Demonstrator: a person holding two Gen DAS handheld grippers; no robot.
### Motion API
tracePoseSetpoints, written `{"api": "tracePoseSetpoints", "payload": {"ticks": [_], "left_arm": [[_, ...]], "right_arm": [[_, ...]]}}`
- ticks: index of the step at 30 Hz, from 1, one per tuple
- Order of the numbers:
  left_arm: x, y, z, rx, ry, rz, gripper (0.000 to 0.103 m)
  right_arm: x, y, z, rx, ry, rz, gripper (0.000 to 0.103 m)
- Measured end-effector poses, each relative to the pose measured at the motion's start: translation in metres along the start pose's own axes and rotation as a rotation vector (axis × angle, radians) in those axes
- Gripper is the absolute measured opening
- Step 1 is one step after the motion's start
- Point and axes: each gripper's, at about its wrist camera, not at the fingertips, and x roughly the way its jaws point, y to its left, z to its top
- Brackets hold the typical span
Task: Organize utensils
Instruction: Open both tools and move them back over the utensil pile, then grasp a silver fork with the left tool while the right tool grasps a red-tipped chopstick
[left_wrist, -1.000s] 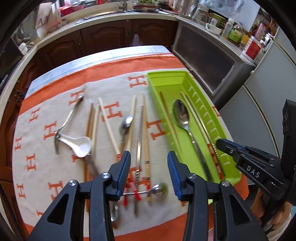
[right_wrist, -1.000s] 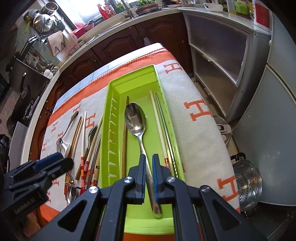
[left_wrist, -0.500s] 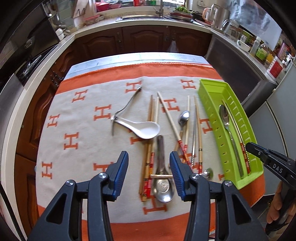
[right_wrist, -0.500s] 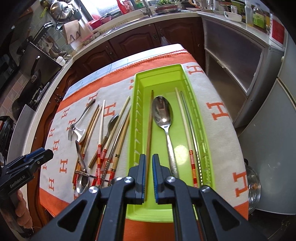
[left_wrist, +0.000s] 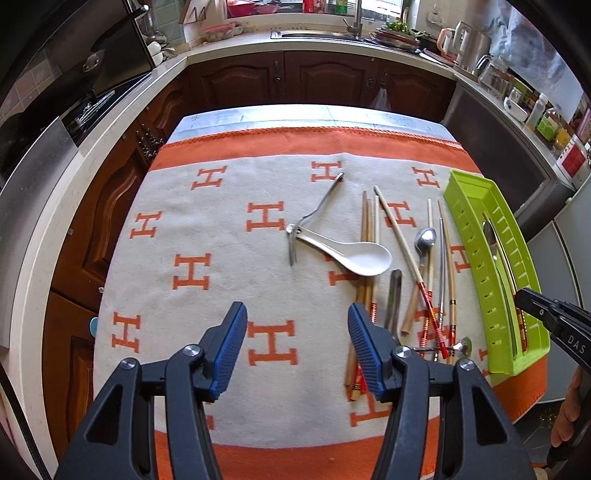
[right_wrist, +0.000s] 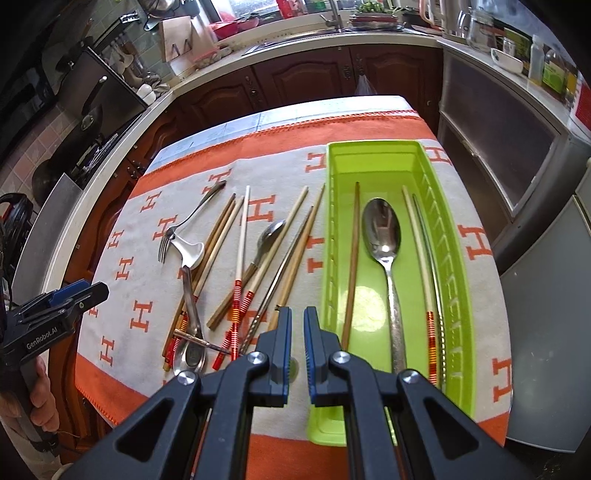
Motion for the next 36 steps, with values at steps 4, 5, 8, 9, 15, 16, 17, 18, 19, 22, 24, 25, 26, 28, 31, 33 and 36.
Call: {"api": "tracePoseSetpoints", "payload": {"ticks": [4,5,8,9,15,16,17,18,19,22,24,25,26,28,31,33,36], "left_arm": [[0.005,0.008,0.012,0.022,-0.018,-0.006,0.058],[0.008,0.009,0.016,0.027,-0.021,-0.005,0.058],[0.02,0.011,0.029,0.052,-0.019,-0.028,0.058],[0.024,0.011,0.032,0.056,-0.018,-0.035,0.058],[0.056,0.01,0.051,0.089,0.006,-0.055,0.058],[0.06,0.009,0.054,0.095,0.005,-0.056,0.058],[0.065,0.009,0.057,0.1,0.003,-0.059,0.058],[0.07,0.009,0.059,0.104,0.003,-0.059,0.058],[0.075,0.008,0.062,0.106,0.004,-0.06,0.058],[0.09,0.009,0.069,0.109,0.015,-0.073,0.058],[0.099,0.007,0.073,0.12,0.02,-0.077,0.057],[0.103,0.006,0.074,0.13,0.018,-0.071,0.055],[0.107,0.004,0.076,0.145,0.018,-0.056,0.053],[0.114,0.0,0.078,0.175,0.024,-0.053,0.045],[0.125,-0.006,0.08,0.211,0.04,-0.056,0.039],[0.132,-0.01,0.08,0.236,0.052,-0.054,0.038],[0.142,-0.013,0.079,0.262,0.077,-0.052,0.023]], "right_arm": [[0.006,0.011,0.008,-0.011,0.011,0.015,0.007],[0.008,0.013,0.011,-0.013,0.016,0.019,0.007],[0.015,0.021,0.021,-0.023,0.023,0.027,0.007],[0.018,0.023,0.025,-0.022,0.027,0.033,0.007],[0.035,0.037,0.049,-0.029,0.039,0.068,0.007],[0.039,0.039,0.054,-0.03,0.043,0.075,0.007],[0.044,0.04,0.057,-0.03,0.049,0.083,0.007],[0.049,0.042,0.061,-0.031,0.055,0.093,0.008],[0.055,0.043,0.065,-0.028,0.062,0.105,0.01],[0.074,0.047,0.074,-0.018,0.089,0.12,0.015],[0.087,0.049,0.077,-0.019,0.107,0.133,0.016],[0.093,0.05,0.077,-0.021,0.115,0.137,0.016],[0.098,0.051,0.078,-0.023,0.124,0.138,0.016],[0.11,0.053,0.078,-0.031,0.143,0.132,0.016],[0.124,0.056,0.077,-0.049,0.165,0.125,0.016],[0.131,0.058,0.077,-0.064,0.174,0.113,0.016],[0.138,0.059,0.075,-0.086,0.184,0.096,0.016]]}}
